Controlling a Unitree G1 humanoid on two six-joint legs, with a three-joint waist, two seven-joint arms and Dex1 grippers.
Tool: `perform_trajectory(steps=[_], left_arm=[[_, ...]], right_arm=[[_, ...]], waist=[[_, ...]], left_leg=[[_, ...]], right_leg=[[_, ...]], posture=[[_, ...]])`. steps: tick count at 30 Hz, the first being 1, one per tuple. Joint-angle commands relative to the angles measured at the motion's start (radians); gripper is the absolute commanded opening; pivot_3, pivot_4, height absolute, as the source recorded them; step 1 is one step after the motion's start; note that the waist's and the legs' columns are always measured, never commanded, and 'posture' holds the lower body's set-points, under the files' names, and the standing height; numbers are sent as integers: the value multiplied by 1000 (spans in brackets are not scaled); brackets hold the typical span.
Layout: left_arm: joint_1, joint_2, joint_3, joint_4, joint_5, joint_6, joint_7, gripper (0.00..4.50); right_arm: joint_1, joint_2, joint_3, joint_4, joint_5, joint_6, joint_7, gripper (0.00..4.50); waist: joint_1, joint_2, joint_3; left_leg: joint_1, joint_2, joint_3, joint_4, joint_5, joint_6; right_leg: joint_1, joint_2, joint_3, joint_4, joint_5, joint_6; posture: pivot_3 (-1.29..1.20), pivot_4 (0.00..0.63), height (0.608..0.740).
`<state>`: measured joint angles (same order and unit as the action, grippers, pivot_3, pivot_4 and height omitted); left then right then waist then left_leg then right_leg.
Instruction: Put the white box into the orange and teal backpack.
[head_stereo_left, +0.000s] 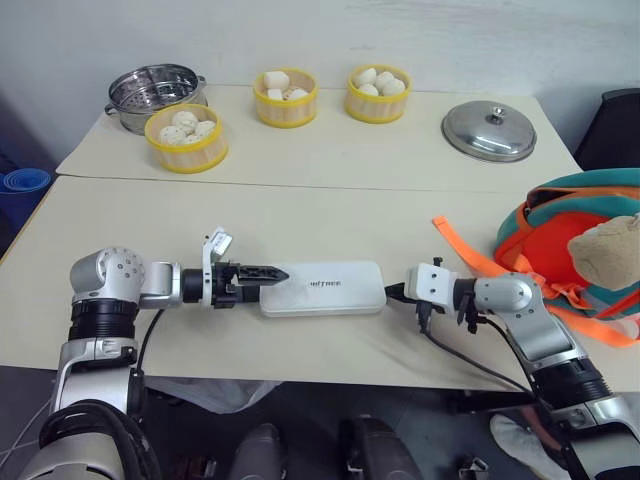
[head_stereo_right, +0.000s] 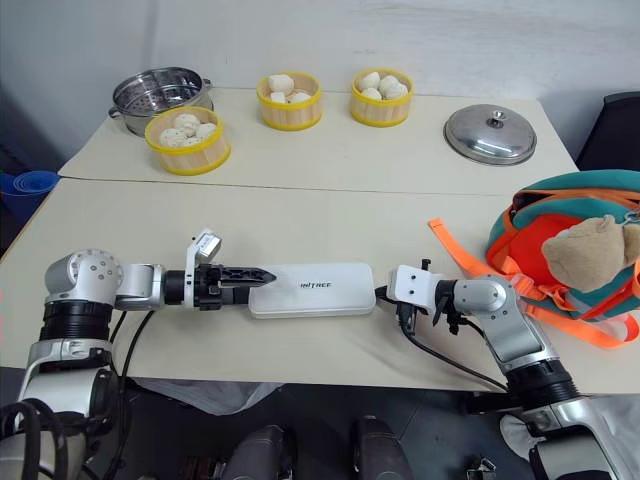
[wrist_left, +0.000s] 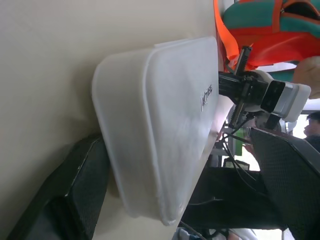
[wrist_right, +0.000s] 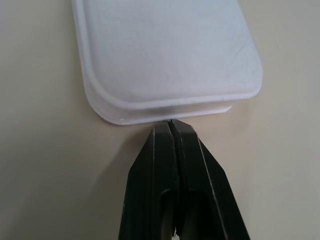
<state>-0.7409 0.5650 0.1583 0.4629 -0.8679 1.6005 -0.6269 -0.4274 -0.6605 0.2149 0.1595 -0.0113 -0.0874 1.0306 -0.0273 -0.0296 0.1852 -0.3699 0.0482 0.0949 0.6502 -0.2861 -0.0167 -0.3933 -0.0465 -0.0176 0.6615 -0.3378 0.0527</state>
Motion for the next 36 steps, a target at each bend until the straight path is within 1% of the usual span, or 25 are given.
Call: perform_trajectory(steps=[1, 4, 7, 10, 12, 13, 15, 16, 18, 19, 20, 22, 24, 25, 26, 28, 29, 30, 31, 32, 34, 36], left_arm=[[-12, -51, -5, 59, -79, 14, 70, 4469], [-10, -70, 8, 65, -150, 14, 117, 4469], [-1, -77, 2, 44, -203, 14, 162, 3921], [14, -79, -6, 16, -240, 14, 197, 3027], [28, -96, 25, -16, -250, 14, 208, 2437], [27, -106, 49, -14, -269, 14, 216, 2132], [32, -107, 62, -41, -308, 14, 213, 1517], [40, -104, 59, -70, -325, 14, 205, 1330], [62, -92, 37, -156, -333, 14, 177, 1310], [97, -69, -8, -262, -292, -55, 106, 1310], [132, -37, -65, -357, -239, -141, 21, 1310], [207, 24, -171, -500, -92, -417, -194, 1310], [255, 67, -255, -529, 65, -719, -402, 1310], [266, 80, -288, -520, 130, -833, -475, 1310], [270, 95, -322, -507, 186, -918, -536, 1310], [268, 101, -352, -479, 233, -1012, -628, 1310], [265, 95, -352, -467, 236, -1028, -656, 1310], [261, 83, -347, -454, 235, -1042, -672, 1310], [257, 68, -337, -442, 232, -1058, -684, 1310], [253, 51, -325, -429, 227, -1073, -695, 1310], [241, 16, -291, -402, 205, -1096, -714, 1310], [221, 8, -271, -378, 197, -1079, -727, 1310]], right_arm=[[-10, 19, 25, 13, -13, -23, 6, 0], [-6, 22, 24, 12, -11, -31, 6, 0], [13, 17, 19, -3, -3, -38, 7, 0], [46, 9, -2, -31, 15, -37, 1, 0], [96, -3, -48, -70, 48, -20, -14, 0], [132, -2, -92, -102, 70, -2, -45, 0], [205, -5, -165, -173, 119, 38, -84, 355], [251, -10, -199, -214, 148, 53, -91, 541], [350, -23, -266, -298, 199, 71, -98, 1175], [431, -24, -322, -359, 241, 87, -103, 1436], [509, -21, -378, -416, 281, 105, -111, 1767], [665, -6, -490, -523, 354, 139, -127, 2417], [807, 17, -591, -601, 395, 117, -127, 3128], [861, 32, -636, -624, 398, 104, -142, 3460], [918, 56, -690, -641, 414, 101, -160, 3808], [1008, 100, -790, -638, 436, 90, -188, 4465], [1044, 118, -837, -620, 445, 74, -191, 4465], [1071, 136, -883, -598, 466, 55, -186, 4465], [1081, 154, -930, -569, 478, 13, -184, 4465], [1088, 166, -974, -541, 475, -13, -200, 4465], [1089, 165, -1060, -452, 450, -74, -224, 4465], [1070, 151, -1116, -379, 457, -87, -248, 4465]], waist=[[-1, 0, 0], [-1, 0, 0], [-2, 0, 0], [-1, 0, 0], [-1, 0, 0], [3, 0, 0], [8, 0, 0], [7, 0, 0], [7, 0, 0], [5, 0, 0], [5, 0, 1], [5, 1, 1], [3, 2, 1], [3, 2, 1], [3, 2, 1], [0, 2, 1], [-1, 2, 1], [0, 2, 1], [0, 2, 1], [1, 2, 1], [0, 2, 1], [1, 2, 1]], left_leg=[[0, 0, 0, 0, 0, 0], [0, 0, 0, 0, 0, 0], [0, 0, 0, 0, 0, -1], [0, 0, 0, 0, 1, -1], [0, 0, 0, 0, 1, -1], [0, 0, 0, 0, 1, -1], [-2, 0, -1, 0, 0, -1], [-2, 0, -1, 0, 0, -1], [-2, 0, -1, -1, 0, -1], [-2, 0, -1, -1, 0, -1], [-2, 0, -1, -1, 0, -2], [-1, 0, -1, -4, 1, -3], [0, 1, 0, -6, 1, -6], [0, 1, 0, -6, 1, -6], [1, 0, 0, -6, 2, -6], [2, 1, 0, -7, -1, -10], [1, 1, 1, -7, -1, -9], [1, 1, 1, -7, -4, -3], [1, 1, 1, -7, -2, 2], [1, 1, 1, -7, -2, 3], [0, 1, 1, -7, -3, 5], [0, 1, 1, -7, -4, 6]], right_leg=[[0, 0, 0, 0, 0, 0], [0, 0, 0, 0, 0, 0], [0, 0, 0, 0, 0, 0], [0, 0, 0, 0, 0, 0], [0, 0, 0, 0, 0, 0], [0, 0, 0, 0, 0, 0], [0, 0, -1, -1, 0, 0], [-1, 0, -1, -1, 0, 0], [-1, 0, 0, -2, 0, 0], [-1, 0, -1, -2, 0, 0], [0, 0, 0, -2, 0, 0], [0, 1, 0, -3, 0, 0], [1, 2, 0, -5, -1, -1], [1, 3, 0, -5, -1, -1], [1, 3, 0, -5, -1, -1], [1, 3, 0, -6, -2, -2], [1, 3, 1, -6, -2, -2], [1, 3, 2, -6, -1, -2], [1, 2, 2, -6, -2, -2], [1, 2, 2, -6, -2, -2], [1, 2, 2, -7, -2, -2], [1, 1, 2, -8, -1, -2]], posture=[[0, 150, 740], [0, 150, 740], [0, 150, 740], [0, 150, 740], [0, 150, 740], [0, 150, 740], [0, 150, 740], [0, 150, 740], [0, 150, 740], [0, 150, 740], [0, 150, 740], [0, 150, 740], [0, 150, 740], [0, 150, 740], [0, 150, 740], [0, 150, 740], [0, 150, 740], [0, 150, 740], [0, 150, 740], [0, 150, 740], [0, 150, 740], [0, 150, 740]])
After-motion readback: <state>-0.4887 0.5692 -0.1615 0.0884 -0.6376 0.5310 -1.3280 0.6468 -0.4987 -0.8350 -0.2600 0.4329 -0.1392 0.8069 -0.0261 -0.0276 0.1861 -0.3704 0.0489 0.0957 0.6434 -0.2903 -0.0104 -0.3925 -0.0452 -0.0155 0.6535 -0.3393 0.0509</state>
